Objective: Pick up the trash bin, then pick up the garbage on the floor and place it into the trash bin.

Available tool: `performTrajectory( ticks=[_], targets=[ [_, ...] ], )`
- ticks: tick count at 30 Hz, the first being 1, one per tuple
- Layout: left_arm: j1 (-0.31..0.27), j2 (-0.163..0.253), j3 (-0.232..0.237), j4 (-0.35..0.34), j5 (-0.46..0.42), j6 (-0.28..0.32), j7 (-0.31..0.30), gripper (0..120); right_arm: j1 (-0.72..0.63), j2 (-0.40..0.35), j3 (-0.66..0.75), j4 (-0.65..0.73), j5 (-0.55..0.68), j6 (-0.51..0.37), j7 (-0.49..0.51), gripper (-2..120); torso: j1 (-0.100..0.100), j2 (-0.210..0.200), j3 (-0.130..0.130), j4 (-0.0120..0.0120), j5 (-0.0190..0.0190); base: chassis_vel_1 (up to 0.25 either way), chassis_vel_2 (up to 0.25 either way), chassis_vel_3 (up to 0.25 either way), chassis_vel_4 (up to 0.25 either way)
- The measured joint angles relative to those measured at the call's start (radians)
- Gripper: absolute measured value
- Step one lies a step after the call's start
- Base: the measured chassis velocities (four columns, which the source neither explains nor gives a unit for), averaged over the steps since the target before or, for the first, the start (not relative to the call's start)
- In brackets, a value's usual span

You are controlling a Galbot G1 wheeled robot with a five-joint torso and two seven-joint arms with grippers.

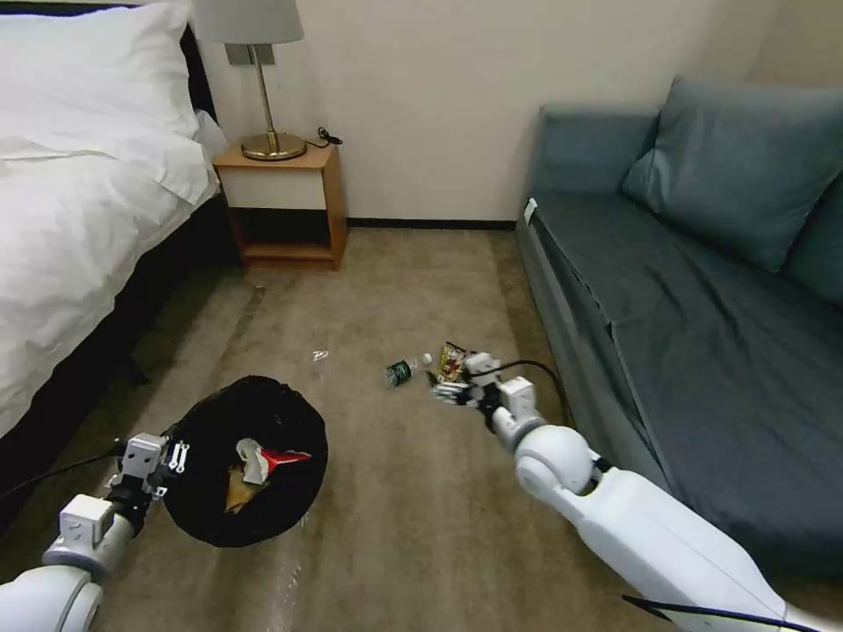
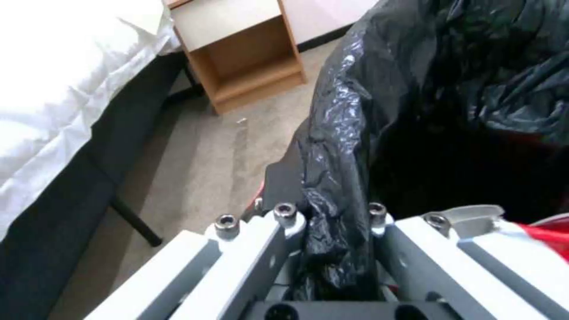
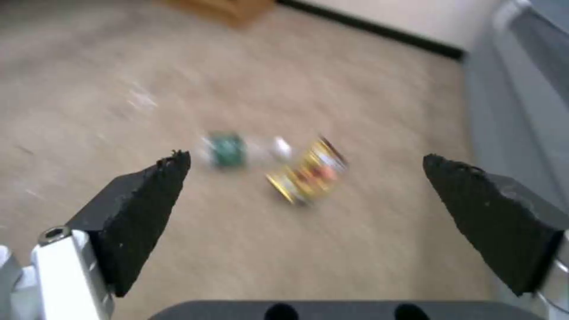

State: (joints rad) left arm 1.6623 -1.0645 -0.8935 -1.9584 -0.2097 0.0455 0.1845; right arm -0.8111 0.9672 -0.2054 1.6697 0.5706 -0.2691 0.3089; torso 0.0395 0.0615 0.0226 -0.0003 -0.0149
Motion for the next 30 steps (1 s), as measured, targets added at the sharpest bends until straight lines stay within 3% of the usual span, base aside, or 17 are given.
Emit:
performTrajectory(
  ticks=[2, 13, 30],
  targets=[
    [0.012, -0.003, -0.001, -0.01, 0.003, -0.003, -0.008, 4, -0.068, -0.008, 0.059, -0.062, -0.05, 0.004, 0.011, 100, 0.0, 0.0, 0.0, -0.0001, -0.0001, 0.0, 0.0, 0.0, 0.0],
    [0.03, -0.006, -0.005, -0.025, 0.005, -0.022, -0.011, 4, -0.175, 0.0, 0.187, -0.201, -0.176, 0.078, 0.022, 100, 0.0, 0.0, 0.0, 0.0002, -0.0003, 0.0, 0.0, 0.0, 0.0],
    [0.054, -0.015, -0.007, 0.001, 0.026, -0.075, -0.007, 4, -0.281, 0.011, 0.256, -0.148, -0.205, 0.125, -0.028, 100, 0.0, 0.0, 0.0, 0.0, -0.0004, 0.0, 0.0, 0.0, 0.0]
  ],
)
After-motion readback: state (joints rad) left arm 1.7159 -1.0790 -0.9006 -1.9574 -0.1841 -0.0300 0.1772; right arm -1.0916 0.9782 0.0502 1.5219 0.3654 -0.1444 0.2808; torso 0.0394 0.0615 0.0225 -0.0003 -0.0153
